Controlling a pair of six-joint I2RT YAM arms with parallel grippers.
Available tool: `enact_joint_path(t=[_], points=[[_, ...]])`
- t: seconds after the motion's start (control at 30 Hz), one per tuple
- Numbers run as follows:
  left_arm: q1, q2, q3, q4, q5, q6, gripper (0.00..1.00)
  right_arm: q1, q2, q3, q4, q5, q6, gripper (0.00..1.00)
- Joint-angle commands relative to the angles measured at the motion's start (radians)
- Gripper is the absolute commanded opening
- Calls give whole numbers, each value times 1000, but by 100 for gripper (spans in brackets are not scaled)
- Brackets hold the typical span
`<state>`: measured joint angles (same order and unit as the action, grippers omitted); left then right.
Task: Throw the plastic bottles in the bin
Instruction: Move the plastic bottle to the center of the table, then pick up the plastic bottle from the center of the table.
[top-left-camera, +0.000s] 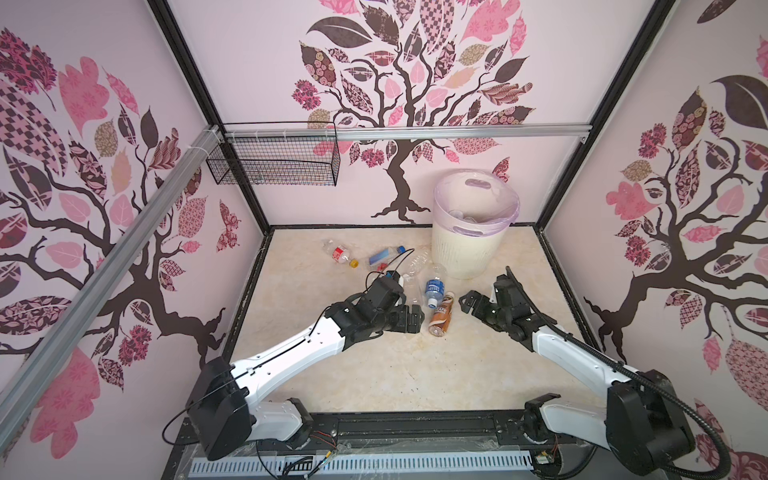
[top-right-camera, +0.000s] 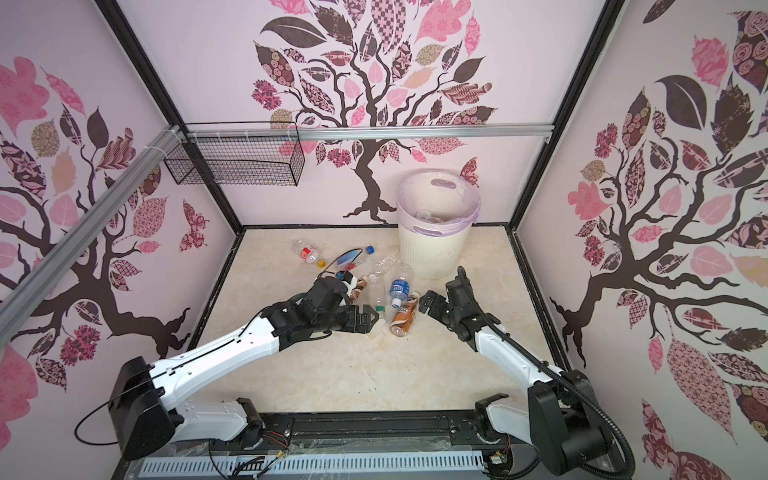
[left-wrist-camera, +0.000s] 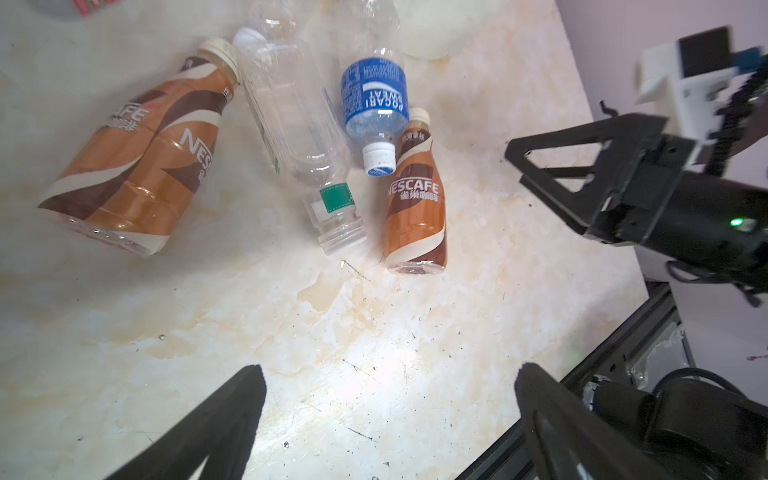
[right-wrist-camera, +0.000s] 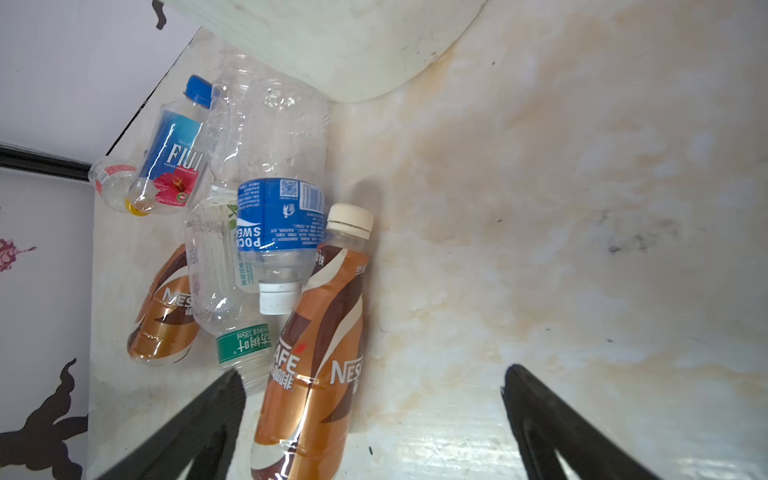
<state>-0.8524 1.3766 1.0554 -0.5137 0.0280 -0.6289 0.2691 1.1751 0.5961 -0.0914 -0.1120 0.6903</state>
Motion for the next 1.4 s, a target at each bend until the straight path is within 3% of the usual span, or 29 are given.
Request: enact_joint_path(t=[0.0,0.17,0.53,0.87,1.03,1.37], points=[[-28,84,87,-4,19,25,98,-50,-57,-8,-46,-28,-48,100],[-63,248,188,-25,1,44,96,-98,-97,-16,-77,-43,-65,99],[-86,460,295,9,-13,50,92,-269,-140,-62,-83,-167,-86,99],[-88,622,408,5,-27,58,87,-271,-150,-68,-66,-184,-75,100],[-88,662,432,10,-28,67,82,-272,-144,-73,-52,-190,-72,100],[-87,630,389,49,-5,75,60,-273,-121,-76,-21,-221,-55,100]])
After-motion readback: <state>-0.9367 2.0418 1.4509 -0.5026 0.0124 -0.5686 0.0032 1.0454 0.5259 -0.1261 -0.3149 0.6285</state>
